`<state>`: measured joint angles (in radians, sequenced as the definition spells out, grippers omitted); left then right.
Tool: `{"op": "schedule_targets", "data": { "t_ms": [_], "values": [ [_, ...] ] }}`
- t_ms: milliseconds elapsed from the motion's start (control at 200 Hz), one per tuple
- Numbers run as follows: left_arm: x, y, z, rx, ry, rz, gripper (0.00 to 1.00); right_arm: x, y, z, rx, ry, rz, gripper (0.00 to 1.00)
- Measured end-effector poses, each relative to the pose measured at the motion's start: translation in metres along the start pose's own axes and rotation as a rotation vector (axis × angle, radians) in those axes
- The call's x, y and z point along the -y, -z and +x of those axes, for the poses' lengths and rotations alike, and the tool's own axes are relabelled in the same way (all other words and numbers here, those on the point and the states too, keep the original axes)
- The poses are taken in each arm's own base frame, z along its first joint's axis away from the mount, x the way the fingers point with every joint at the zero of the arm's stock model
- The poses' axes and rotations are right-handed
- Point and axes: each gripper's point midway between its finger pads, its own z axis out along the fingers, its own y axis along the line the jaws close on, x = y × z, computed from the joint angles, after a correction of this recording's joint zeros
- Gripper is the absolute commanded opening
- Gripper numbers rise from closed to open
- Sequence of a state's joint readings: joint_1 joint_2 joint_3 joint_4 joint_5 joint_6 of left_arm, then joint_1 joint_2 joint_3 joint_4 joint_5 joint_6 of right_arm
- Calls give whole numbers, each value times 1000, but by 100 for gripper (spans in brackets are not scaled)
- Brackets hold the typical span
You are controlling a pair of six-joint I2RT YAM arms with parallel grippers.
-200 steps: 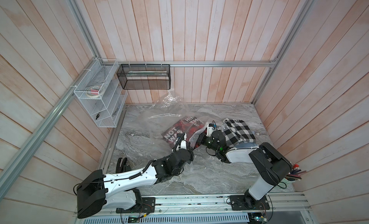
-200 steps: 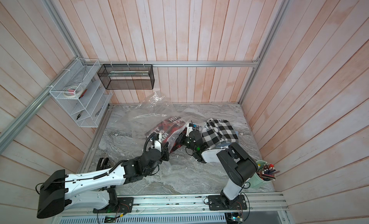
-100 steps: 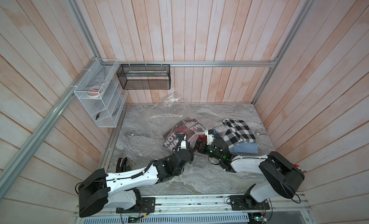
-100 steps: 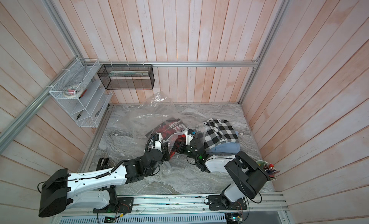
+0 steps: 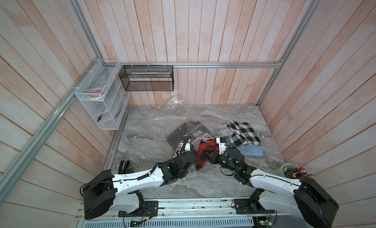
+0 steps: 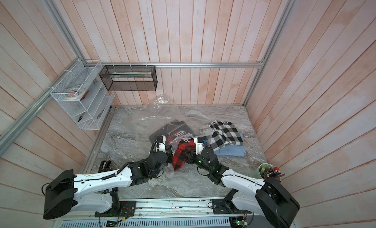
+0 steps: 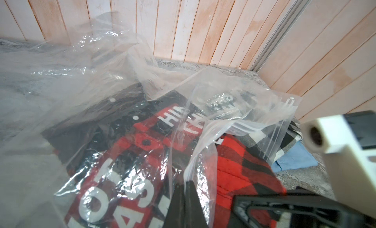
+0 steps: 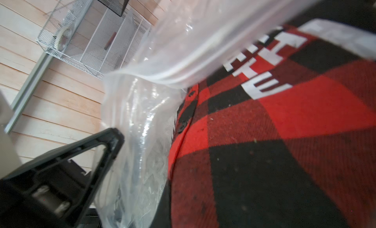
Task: Take the shirt out of the vacuum bag
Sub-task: Take out the shirt from the vacuum bag, then place the shirt at the center of the board.
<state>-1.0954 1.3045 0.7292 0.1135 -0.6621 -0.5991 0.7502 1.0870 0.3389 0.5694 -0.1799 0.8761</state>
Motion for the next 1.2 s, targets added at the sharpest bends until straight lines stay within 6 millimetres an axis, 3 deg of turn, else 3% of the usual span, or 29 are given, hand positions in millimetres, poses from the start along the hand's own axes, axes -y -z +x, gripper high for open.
{"op": "schedule_targets", "data": {
  "t_ms": [395, 565, 730, 905, 1200],
  "values": [
    [-9, -2, -2, 9, 17, -35, 0, -53, 43, -50, 87, 125, 14, 0],
    [-30, -6, -10, 17, 35, -98, 0, -84, 66, -80, 148, 188, 10, 0],
    [-62, -6, -31, 58, 74, -176, 0, -109, 88, -118, 238, 252, 16, 0],
    [-96, -8, -47, 95, 82, -266, 0, -107, 110, -163, 342, 257, 50, 0],
    [-145, -19, -53, 99, 68, -392, 0, -108, 130, -228, 441, 253, 68, 0]
  ]
}}
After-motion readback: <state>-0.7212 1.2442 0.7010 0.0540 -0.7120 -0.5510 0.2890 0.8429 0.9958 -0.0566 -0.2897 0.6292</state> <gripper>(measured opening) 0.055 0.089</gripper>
